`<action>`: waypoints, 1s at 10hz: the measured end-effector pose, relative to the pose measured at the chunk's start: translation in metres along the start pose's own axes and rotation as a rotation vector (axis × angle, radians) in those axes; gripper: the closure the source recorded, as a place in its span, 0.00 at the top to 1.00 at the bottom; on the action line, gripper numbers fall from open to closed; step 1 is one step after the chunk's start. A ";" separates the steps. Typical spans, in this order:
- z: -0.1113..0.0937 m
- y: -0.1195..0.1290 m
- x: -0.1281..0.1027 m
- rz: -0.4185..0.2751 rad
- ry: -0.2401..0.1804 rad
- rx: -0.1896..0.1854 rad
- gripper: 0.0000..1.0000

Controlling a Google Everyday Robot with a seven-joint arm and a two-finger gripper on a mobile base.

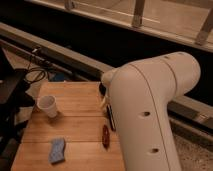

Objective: Place the eraser on the white sponge

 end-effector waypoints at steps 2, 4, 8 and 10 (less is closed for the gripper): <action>0.014 -0.006 0.000 0.042 0.052 -0.015 0.80; 0.023 -0.012 0.002 0.076 0.088 -0.043 0.80; 0.021 -0.010 0.008 0.080 0.133 -0.345 0.80; 0.021 -0.011 0.010 0.074 0.133 -0.337 0.80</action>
